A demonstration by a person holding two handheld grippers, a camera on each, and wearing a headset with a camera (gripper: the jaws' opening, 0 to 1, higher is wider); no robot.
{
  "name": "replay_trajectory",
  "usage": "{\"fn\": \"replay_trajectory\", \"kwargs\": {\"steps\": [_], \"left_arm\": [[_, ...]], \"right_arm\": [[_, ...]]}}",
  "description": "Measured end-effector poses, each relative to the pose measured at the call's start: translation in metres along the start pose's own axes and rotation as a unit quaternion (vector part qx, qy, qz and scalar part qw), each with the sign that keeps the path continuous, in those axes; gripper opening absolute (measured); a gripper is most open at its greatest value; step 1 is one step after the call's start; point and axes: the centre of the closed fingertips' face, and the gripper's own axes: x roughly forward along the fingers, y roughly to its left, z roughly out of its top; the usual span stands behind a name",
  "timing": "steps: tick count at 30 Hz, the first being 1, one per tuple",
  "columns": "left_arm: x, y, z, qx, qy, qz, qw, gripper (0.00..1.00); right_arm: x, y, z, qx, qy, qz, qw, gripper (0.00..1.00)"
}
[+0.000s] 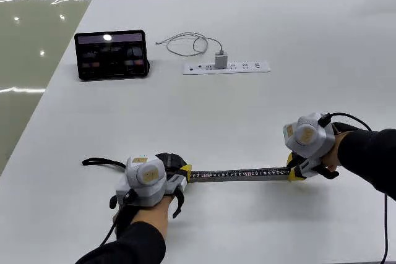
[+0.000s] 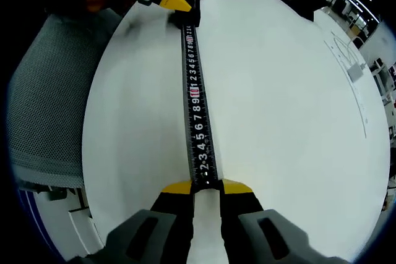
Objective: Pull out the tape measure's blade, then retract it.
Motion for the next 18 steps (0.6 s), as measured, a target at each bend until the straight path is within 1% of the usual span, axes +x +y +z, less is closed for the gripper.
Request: {"fn": "replay_trajectory", "kwargs": {"steps": [2,5,8,10,15,16,17,18], "left_arm": [[-0.0009,0.0003,-0.0011,0.0,0.002,0.0,1.0,0.58],[-0.001,0.0002,-0.0011,0.0,0.004,-0.002,1.0,0.58],[-0.0012,0.0001,-0.0013,-0.002,0.004,-0.004,1.0,0.58],[-0.0015,0.0001,-0.0015,-0.003,0.007,-0.006,1.0,0.58],[-0.0012,0.0002,-0.0017,-0.005,0.01,-0.011,0.9999,0.58],[-0.0012,0.0001,-0.0017,-0.005,0.011,-0.011,0.9999,0.58],[-0.0012,0.0002,-0.0018,-0.006,0.012,-0.011,0.9998,0.58],[-0.0012,0.0001,-0.0018,-0.006,0.013,-0.012,0.9998,0.58]], "right_arm": [[0.0002,-0.0008,-0.0001,-0.007,0.001,-0.001,1.0,0.11],[0.0003,-0.0006,-0.0002,-0.006,0.0,0.0,1.0,0.11],[-0.0001,-0.0007,-0.001,0.001,-0.012,0.001,0.9999,0.11],[-0.0006,0.0012,0.0001,-0.005,-0.016,0.002,0.9999,0.11],[-0.0001,0.001,0.0007,-0.009,-0.011,0.004,0.9999,0.11],[-0.0001,0.0007,0.0011,-0.006,-0.011,0.003,0.9999,0.11],[0.0,0.0005,0.0013,0.006,-0.012,0.002,0.9999,0.11],[0.0001,0.0004,0.0017,0.006,-0.012,0.001,0.9999,0.11]]}}
